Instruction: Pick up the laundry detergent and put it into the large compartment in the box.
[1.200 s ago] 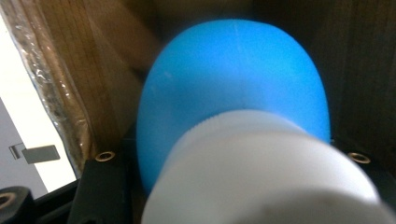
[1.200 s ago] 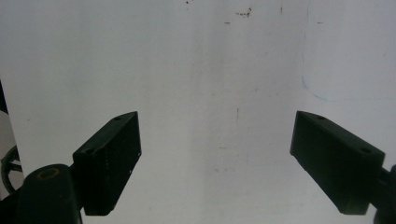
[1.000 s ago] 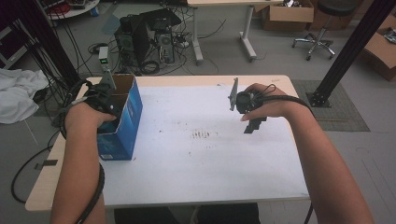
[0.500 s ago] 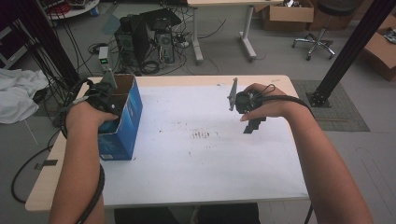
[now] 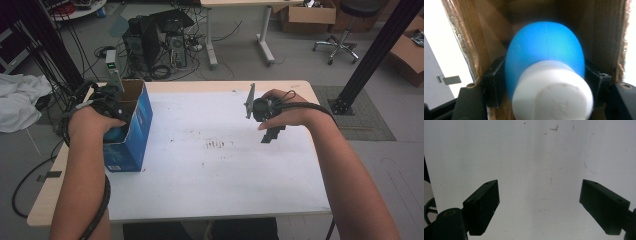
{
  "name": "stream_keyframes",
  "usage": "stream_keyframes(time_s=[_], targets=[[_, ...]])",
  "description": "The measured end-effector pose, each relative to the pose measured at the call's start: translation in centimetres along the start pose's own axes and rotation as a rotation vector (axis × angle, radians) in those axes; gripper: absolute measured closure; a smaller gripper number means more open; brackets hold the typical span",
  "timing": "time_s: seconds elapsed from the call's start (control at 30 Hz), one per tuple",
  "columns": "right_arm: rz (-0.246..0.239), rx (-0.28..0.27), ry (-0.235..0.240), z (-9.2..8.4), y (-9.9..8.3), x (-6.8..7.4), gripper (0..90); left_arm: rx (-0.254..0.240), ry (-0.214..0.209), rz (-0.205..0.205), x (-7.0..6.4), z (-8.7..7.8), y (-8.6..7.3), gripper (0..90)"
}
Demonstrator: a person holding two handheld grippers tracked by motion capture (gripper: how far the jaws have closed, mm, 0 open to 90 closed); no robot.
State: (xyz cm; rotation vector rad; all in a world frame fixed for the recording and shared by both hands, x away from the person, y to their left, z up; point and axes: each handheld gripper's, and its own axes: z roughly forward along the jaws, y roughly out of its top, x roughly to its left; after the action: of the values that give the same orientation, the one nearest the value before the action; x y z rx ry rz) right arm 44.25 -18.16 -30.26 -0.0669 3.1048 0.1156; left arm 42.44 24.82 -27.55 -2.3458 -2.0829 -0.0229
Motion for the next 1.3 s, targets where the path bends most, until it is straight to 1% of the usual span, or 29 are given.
stream_keyframes(time_s=[0.1, 0.13, 0.17, 0.2, 0.37, 0.53, 0.57, 0.6, 0.67, 0.73, 0.83, 0.93, 1.0, 1.1, 1.2, 1.3], targets=[[-0.002, -0.004, 0.000, -0.1, 0.0, 0.0, 16.6, -0.022, 0.003, 0.003, -0.1, -0.6, -0.1, 30.0], [-0.002, -0.004, -0.001, -0.1, 0.0, 0.1, 16.5, -0.026, 0.002, 0.006, 0.0, -0.8, -0.2, 29.8], [-0.004, -0.004, -0.001, -0.1, 0.0, 0.1, 16.6, -0.028, 0.005, -0.001, -0.1, -1.0, -0.2, 29.6], [-0.005, -0.004, -0.002, -0.1, 0.0, 0.1, 16.6, -0.031, 0.008, 0.007, 0.0, -1.2, -0.3, 29.4], [-0.002, -0.005, -0.003, -0.2, 0.0, 0.1, 16.5, -0.047, 0.018, 0.000, 0.0, -2.2, -0.5, 28.0], [-0.004, -0.003, -0.001, -0.2, 0.1, 0.1, 16.6, -0.052, 0.022, -0.002, 0.1, -2.7, -0.7, 26.3], [-0.004, -0.001, 0.000, -0.2, 0.2, 0.1, 16.5, -0.053, 0.016, -0.006, 0.0, -2.7, -0.7, 26.2], [-0.004, 0.000, 0.000, -0.2, 0.2, 0.1, 16.6, -0.050, 0.014, 0.004, 0.1, -2.8, -0.8, 26.2], [-0.002, 0.002, -0.002, -0.3, 0.3, 0.1, 16.5, -0.053, 0.009, 0.001, 0.0, -2.9, -0.8, 25.4], [-0.006, 0.001, -0.002, -0.4, 0.3, 0.1, 16.5, -0.043, 0.008, 0.002, -0.1, -3.1, -0.8, 23.6], [-0.007, 0.003, -0.004, -0.6, 0.4, 0.2, 16.5, -0.047, 0.011, -0.001, -0.3, -3.5, -0.8, 21.3], [-0.003, 0.008, -0.004, -0.7, 0.4, 0.2, 16.5, -0.036, 0.016, 0.010, -0.4, -3.9, -0.9, 18.3], [-0.007, 0.005, -0.005, -0.7, 0.3, 0.2, 16.5, -0.041, 0.023, 0.019, -0.4, -4.2, -0.9, 17.3], [-0.002, 0.010, -0.005, -0.8, 0.3, 0.3, 16.5, -0.045, 0.035, 0.027, -0.5, -4.6, -1.1, 15.8], [-0.002, 0.011, -0.003, -0.9, 0.2, 0.3, 16.5, -0.047, 0.037, 0.039, -0.5, -5.1, -1.3, 15.0], [-0.001, 0.015, -0.002, -0.9, 0.3, 0.3, 16.5, -0.048, 0.038, 0.045, -0.5, -5.6, -1.4, 11.7]])
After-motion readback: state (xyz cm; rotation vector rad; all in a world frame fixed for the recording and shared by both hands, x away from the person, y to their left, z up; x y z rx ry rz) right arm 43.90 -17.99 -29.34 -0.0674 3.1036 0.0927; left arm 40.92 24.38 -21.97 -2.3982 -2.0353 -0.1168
